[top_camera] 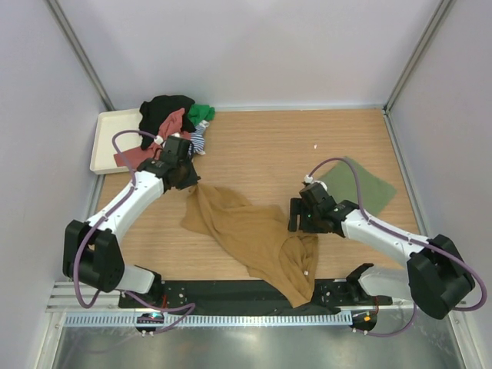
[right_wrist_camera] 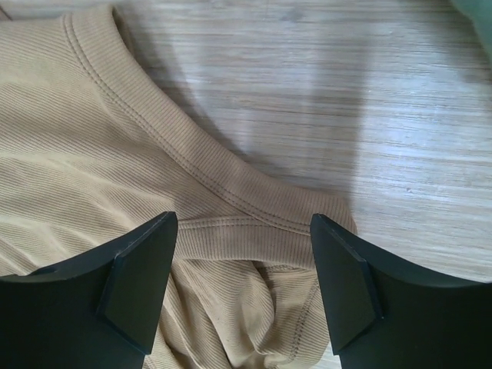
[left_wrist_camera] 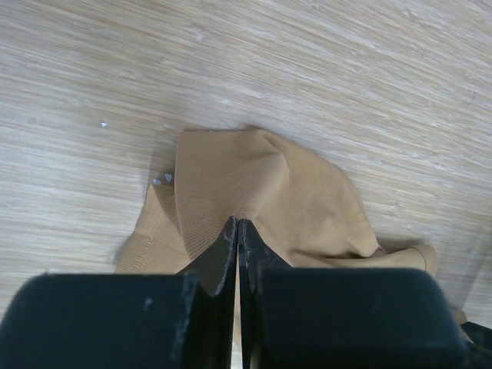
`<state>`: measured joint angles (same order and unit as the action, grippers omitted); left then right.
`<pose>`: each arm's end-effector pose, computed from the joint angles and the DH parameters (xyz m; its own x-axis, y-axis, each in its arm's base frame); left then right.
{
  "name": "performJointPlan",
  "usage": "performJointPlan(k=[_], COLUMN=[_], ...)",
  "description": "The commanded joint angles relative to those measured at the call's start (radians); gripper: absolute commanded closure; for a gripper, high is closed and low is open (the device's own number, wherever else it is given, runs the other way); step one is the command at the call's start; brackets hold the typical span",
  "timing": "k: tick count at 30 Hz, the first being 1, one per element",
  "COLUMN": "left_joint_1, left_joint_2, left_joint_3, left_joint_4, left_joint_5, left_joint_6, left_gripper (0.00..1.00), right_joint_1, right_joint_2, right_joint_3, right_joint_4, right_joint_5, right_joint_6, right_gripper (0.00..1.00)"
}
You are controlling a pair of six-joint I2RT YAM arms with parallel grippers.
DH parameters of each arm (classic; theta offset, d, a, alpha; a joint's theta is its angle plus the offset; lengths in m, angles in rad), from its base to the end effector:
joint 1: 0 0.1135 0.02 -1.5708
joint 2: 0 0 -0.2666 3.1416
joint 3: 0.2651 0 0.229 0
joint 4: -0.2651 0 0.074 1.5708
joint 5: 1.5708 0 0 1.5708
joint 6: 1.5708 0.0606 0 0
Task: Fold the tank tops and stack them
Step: Flatten the tank top out
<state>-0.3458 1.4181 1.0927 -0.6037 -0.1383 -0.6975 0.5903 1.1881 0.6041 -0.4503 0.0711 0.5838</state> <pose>0.2740 -0.0898 0.2558 -0.7434 -0.4084 -0.5297 -0.2863 0.9100 -0.2998 0.1741 0.1114 0.1735 -0.8852 0.0687 -0.4601 -0.0445 0.9720 0.2308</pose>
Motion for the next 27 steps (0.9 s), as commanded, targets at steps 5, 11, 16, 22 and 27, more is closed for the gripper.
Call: performJointPlan(k=[5, 11, 16, 22, 27], left_joint_1=[0.001, 0.001, -0.001, 0.001, 0.002], left_joint_2=[-0.094, -0.199, -0.232, -0.151, -0.11], left_joint_3=[-0.068, -0.186, -0.215, -0.051, 0.14], left_joint_4=[0.025, 0.027, 0.031, -0.017, -0.096], left_joint_5=[0.063, 0.016, 0.052, 0.042, -0.027], left_joint_6=[0.001, -0.029, -0.046, -0.034, -0.031], left_gripper=[1.0, 1.0, 1.0, 1.0, 1.0], right_joint_1=[0.022, 0.029, 0.029, 0.02, 0.013], right_joint_2=[0.08, -0.03, -0.091, -0.022, 0.014], right_joint_3=[0.048, -0.038, 0.023, 0.244, 0.438], right_joint_4=[0.062, 0.09, 0.012, -0.047, -0.089], right_joint_5=[-0.056, -0.1, 0.028, 0.102, 0.156], right_joint_6=[-0.013, 0.056, 0.06, 0.016, -0.009], right_gripper=[0.42, 0.82, 0.99, 0.99, 0.99])
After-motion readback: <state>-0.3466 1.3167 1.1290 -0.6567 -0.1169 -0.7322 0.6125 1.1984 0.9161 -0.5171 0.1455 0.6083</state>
